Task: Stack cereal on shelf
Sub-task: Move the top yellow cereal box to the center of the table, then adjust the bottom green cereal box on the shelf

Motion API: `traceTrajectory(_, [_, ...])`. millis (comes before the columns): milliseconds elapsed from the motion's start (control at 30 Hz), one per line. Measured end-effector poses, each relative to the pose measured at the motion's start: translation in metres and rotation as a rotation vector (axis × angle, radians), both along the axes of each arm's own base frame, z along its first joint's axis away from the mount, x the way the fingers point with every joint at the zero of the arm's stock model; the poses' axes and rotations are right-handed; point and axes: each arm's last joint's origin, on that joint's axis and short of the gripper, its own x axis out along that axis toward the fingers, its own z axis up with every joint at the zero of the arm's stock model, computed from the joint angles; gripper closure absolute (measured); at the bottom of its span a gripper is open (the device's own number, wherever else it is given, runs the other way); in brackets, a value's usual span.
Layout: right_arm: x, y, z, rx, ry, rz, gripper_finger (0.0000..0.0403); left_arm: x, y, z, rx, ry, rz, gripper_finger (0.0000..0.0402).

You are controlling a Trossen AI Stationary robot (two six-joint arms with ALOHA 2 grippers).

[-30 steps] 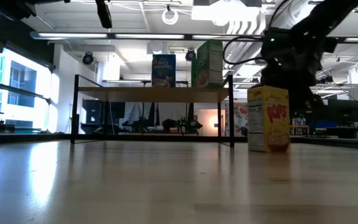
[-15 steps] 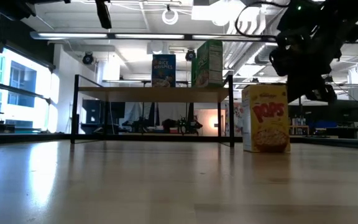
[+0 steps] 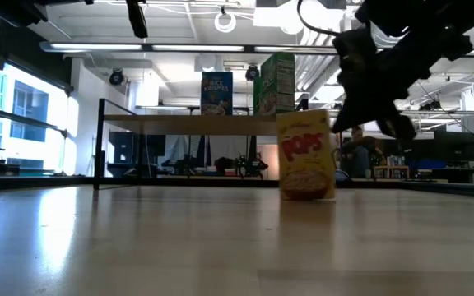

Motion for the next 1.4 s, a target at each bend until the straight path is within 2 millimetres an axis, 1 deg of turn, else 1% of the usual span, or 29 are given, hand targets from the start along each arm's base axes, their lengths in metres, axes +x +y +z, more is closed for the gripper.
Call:
traceTrajectory(100, [0.013, 0.003, -0.004, 0.004, -0.069, -0.026, 0.0403, 0.000, 0.000, 0.000, 0.000, 0.000, 0.000, 0.0401])
traceTrajectory(200, [0.024, 0.003, -0.007, -0.015, -0.082, -0.065, 0.0403, 0.000, 0.000, 0.000, 0.000, 0.000, 0.000, 0.0401])
traceTrajectory(300, [0.037, 0.003, -0.005, -0.055, -0.083, -0.070, 0.0403, 0.000, 0.000, 0.000, 0.000, 0.000, 0.000, 0.0401])
traceTrajectory(367, [0.044, 0.003, 0.002, -0.078, -0.076, -0.054, 0.0403, 0.000, 0.000, 0.000, 0.000, 0.000, 0.000, 0.0401])
traceTrajectory(433, [0.048, 0.003, 0.016, -0.094, -0.057, -0.051, 0.0403, 0.000, 0.000, 0.000, 0.000, 0.000, 0.000, 0.0401])
traceTrajectory(567, [0.057, 0.004, 0.062, -0.189, -0.019, -0.129, 0.0403, 0.000, 0.000, 0.000, 0.000, 0.000, 0.000, 0.0401])
traceTrajectory(667, [0.068, 0.001, 0.102, -0.241, -0.131, -0.227, 0.0403, 0.000, 0.000, 0.000, 0.007, 0.001, 0.002, 0.0401])
traceTrajectory(700, [0.071, -0.002, 0.112, -0.254, -0.159, -0.253, 0.0403, 0.000, 0.000, 0.000, 0.015, 0.002, 0.005, 0.0401])
traceTrajectory(800, [0.077, -0.013, 0.130, -0.302, -0.163, -0.320, 0.0403, 0.000, 0.000, 0.000, 0.035, 0.005, 0.011, 0.0401])
traceTrajectory(900, [0.082, -0.026, 0.134, -0.315, -0.146, -0.374, 0.0403, 0.000, 0.001, 0.000, 0.050, 0.006, 0.018, 0.0401])
traceTrajectory(1000, [0.090, -0.035, 0.127, -0.287, -0.138, -0.388, 0.0403, 0.000, 0.002, 0.000, 0.051, 0.008, 0.026, 0.0401])
traceTrajectory(1100, [0.094, -0.039, 0.119, -0.260, -0.109, -0.382, 0.0403, 0.000, 0.004, 0.000, 0.053, 0.009, 0.026, 0.0402])
traceTrajectory(1233, [0.092, -0.041, 0.114, -0.260, -0.056, -0.377, 0.0403, 0.000, 0.004, 0.000, 0.063, 0.008, 0.004, 0.0401])
traceTrajectory(1400, [0.087, -0.046, 0.116, -0.271, -0.034, -0.399, 0.0403, 0.001, 0.004, -0.002, 0.067, 0.030, -0.004, 0.0401])
